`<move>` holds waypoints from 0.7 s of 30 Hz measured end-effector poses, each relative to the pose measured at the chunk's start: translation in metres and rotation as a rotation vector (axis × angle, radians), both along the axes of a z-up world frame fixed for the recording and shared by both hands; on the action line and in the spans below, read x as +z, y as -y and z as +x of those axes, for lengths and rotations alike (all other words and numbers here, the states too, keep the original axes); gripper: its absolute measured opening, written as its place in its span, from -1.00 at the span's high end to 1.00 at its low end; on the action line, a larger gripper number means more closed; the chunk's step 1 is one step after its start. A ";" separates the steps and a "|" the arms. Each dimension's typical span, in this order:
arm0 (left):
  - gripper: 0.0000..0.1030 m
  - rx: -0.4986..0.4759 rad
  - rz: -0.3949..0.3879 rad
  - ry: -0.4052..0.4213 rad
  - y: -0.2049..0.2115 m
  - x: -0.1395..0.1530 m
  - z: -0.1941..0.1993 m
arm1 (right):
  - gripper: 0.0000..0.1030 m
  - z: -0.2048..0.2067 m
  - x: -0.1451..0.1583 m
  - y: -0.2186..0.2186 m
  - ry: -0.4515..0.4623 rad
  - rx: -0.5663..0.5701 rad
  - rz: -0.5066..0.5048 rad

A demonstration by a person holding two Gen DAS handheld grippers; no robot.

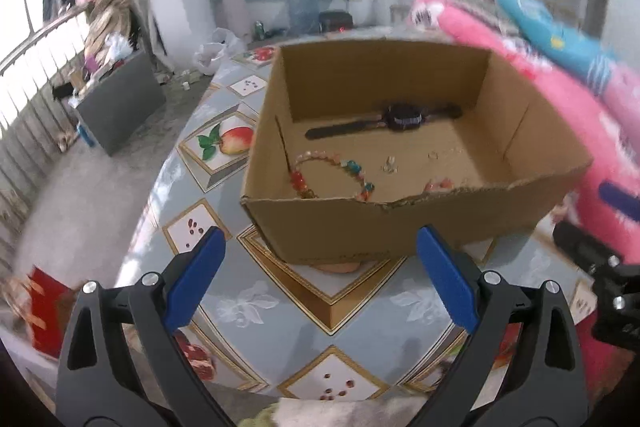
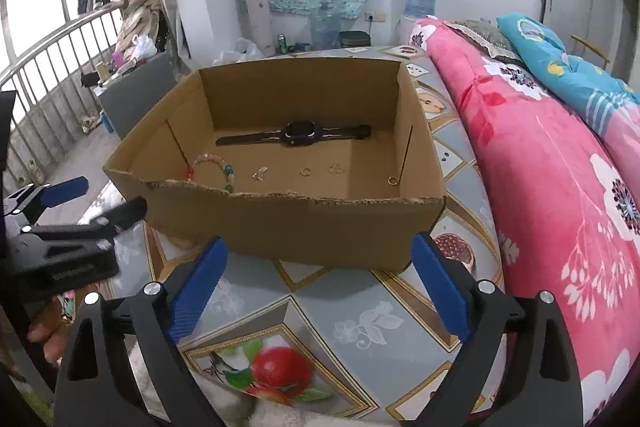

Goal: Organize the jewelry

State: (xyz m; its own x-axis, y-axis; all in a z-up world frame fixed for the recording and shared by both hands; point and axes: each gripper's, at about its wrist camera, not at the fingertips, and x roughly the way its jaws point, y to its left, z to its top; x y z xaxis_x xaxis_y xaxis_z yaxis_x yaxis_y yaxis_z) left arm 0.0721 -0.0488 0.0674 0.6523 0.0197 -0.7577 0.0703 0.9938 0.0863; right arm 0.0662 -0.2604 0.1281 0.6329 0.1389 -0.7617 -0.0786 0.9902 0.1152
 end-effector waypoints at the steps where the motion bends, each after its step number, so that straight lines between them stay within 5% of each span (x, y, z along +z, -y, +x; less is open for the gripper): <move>1: -0.80 0.008 0.002 -0.007 0.002 -0.001 0.001 | -0.80 0.001 0.000 0.000 -0.004 -0.005 0.006; 6: -0.80 0.003 -0.087 -0.093 0.005 -0.010 0.007 | -0.83 0.011 -0.006 0.000 -0.056 -0.063 0.020; 21: -0.80 0.031 -0.039 -0.124 0.013 -0.014 0.015 | -0.84 0.028 -0.020 -0.002 -0.100 -0.091 -0.024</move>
State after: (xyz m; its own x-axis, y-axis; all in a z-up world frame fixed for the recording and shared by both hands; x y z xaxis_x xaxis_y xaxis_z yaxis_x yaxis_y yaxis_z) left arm 0.0867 -0.0617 0.0534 0.5531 0.0075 -0.8331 0.0468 0.9981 0.0400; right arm 0.0939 -0.2585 0.1084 0.5625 0.0650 -0.8242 0.0224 0.9953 0.0938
